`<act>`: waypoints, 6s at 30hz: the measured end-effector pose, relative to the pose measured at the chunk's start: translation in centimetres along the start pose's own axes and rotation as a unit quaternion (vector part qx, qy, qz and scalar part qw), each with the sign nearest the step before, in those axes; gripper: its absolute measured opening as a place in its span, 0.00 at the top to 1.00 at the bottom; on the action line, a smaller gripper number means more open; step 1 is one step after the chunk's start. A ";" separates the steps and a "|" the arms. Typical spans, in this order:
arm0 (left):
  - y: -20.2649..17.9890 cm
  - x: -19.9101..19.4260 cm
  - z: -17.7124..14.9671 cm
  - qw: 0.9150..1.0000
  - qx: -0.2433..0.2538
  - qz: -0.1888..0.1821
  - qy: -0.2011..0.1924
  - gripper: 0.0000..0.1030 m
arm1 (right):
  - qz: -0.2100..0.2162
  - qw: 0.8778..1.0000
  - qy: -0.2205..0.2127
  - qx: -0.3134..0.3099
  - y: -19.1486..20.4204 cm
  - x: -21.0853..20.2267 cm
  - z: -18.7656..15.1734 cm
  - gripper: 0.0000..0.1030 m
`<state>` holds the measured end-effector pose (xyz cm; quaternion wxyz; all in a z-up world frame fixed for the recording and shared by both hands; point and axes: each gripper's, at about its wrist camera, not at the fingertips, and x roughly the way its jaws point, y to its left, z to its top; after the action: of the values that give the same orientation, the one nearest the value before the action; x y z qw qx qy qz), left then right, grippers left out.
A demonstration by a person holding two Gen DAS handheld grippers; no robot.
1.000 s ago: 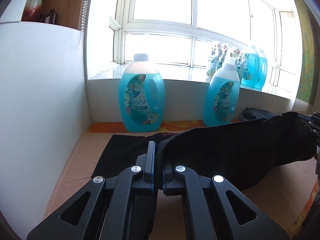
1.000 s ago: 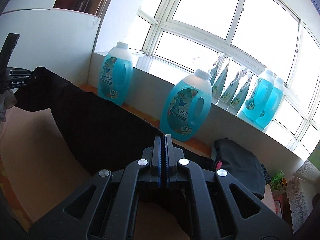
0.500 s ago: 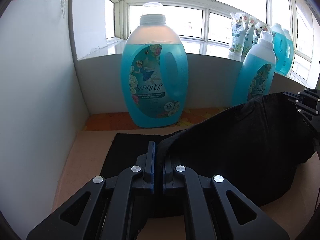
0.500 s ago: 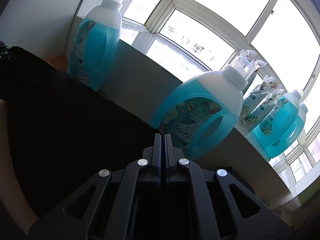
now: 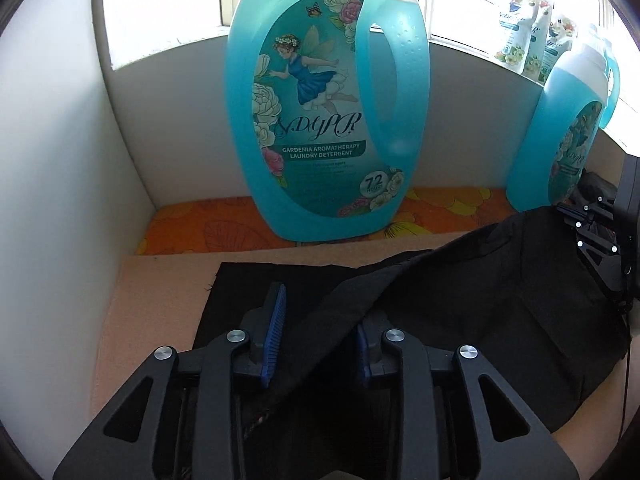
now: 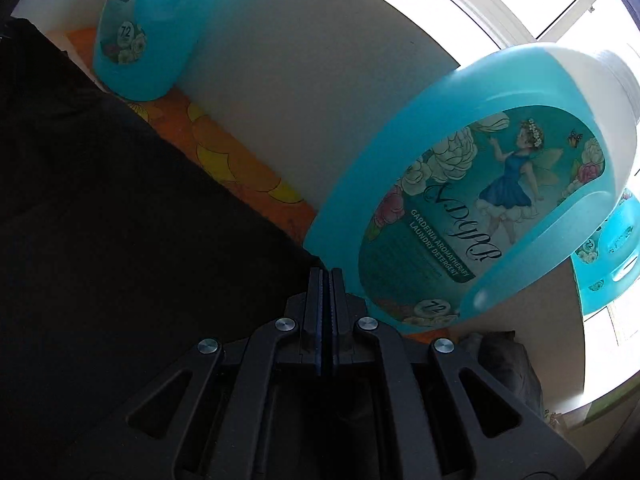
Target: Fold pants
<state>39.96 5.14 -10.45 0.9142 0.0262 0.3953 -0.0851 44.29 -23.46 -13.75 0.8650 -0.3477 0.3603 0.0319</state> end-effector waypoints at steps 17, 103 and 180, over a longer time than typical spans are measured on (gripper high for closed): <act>5.0 -4.4 -4.3 0.999 -0.032 0.036 -0.008 0.49 | -0.016 1.000 0.010 0.001 1.0 2.3 0.8 0.97; -1.8 -0.9 -7.8 0.996 0.027 -0.052 0.065 0.78 | 0.297 0.954 -0.033 -0.029 11.8 3.4 8.2 0.38; -25.6 -1.0 -6.6 0.954 0.188 -0.230 0.026 0.94 | 0.224 0.908 -0.042 0.350 -8.1 -10.0 -24.0 0.34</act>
<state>30.02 -19.20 -13.74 0.8378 0.1083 0.3908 -0.3655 24.90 -42.61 -14.59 0.9156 0.0692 0.3801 0.1115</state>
